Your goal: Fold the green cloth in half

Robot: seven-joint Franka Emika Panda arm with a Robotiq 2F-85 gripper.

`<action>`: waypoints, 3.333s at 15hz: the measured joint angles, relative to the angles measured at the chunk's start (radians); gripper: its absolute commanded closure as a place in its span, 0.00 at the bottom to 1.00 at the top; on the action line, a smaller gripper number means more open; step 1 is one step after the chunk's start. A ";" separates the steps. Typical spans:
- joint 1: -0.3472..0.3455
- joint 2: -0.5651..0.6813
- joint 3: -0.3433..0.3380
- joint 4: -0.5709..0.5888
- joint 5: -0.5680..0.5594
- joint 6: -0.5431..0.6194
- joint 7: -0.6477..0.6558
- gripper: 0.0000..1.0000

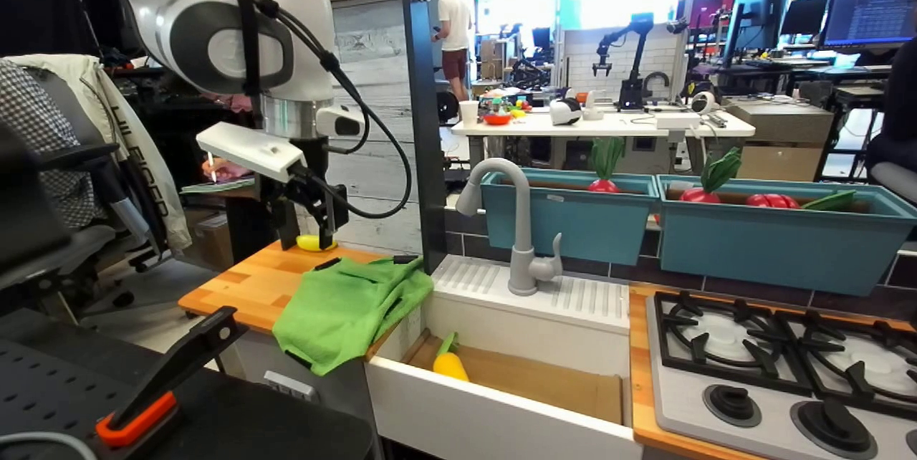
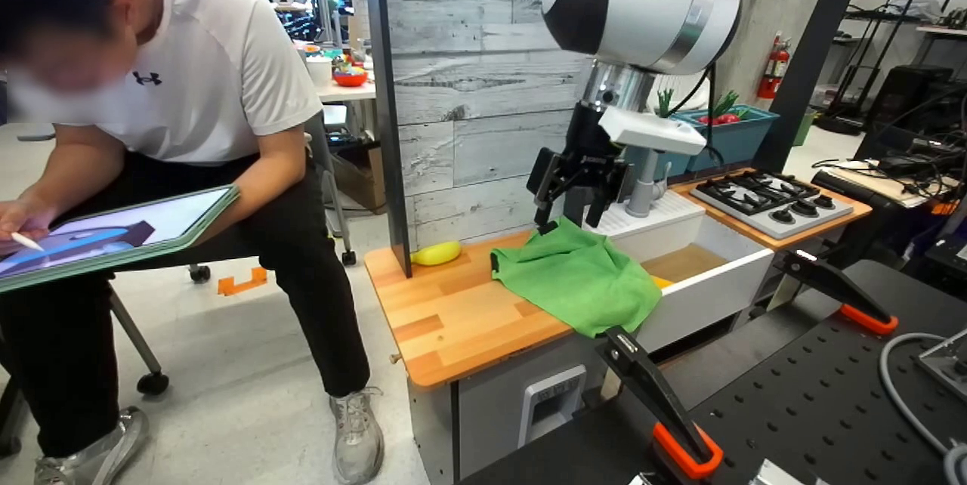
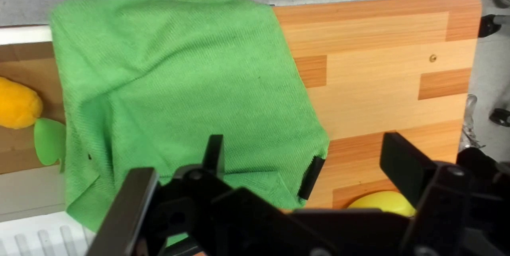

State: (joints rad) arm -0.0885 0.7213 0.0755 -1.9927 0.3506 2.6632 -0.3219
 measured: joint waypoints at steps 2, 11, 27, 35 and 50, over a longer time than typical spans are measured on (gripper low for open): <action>0.003 0.066 0.017 0.056 -0.035 0.021 0.031 0.00; 0.054 0.307 0.022 0.315 -0.155 0.047 0.168 0.00; 0.111 0.445 0.014 0.514 -0.176 0.036 0.208 1.00; 0.116 0.445 0.020 0.521 -0.214 0.027 0.207 0.98; 0.065 0.202 0.051 0.268 -0.235 0.027 0.131 0.98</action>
State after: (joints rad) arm -0.0237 0.9237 0.1268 -1.7250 0.1158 2.6904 -0.1909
